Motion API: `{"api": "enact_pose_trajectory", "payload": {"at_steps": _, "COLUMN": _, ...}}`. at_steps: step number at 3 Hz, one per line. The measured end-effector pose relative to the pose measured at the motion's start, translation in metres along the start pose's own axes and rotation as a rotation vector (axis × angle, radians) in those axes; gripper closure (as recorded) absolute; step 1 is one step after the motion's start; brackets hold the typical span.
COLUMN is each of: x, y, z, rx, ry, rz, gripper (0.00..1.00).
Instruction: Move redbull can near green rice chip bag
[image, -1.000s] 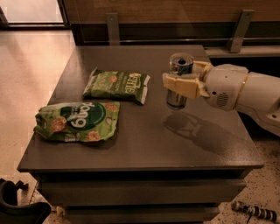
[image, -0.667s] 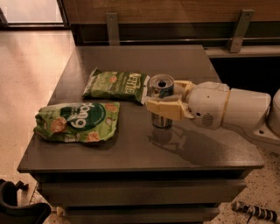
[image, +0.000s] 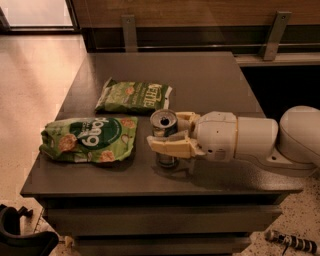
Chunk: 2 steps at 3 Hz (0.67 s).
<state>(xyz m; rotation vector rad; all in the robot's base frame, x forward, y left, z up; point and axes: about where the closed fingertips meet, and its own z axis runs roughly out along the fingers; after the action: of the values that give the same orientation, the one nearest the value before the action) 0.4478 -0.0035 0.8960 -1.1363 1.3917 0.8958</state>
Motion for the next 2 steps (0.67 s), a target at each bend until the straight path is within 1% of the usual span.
{"api": "enact_pose_trajectory", "payload": {"at_steps": 1, "x": 0.0001, "y": -0.0006, "z": 0.0042, "rx": -0.033, "ry": -0.018, "rz": -0.047, "gripper": 1.00}}
{"api": "enact_pose_trajectory", "payload": {"at_steps": 2, "x": -0.0006, "y": 0.0005, "z": 0.0057, "rx": -0.037, "ry": -0.018, "rz": -0.050, "gripper": 0.84}}
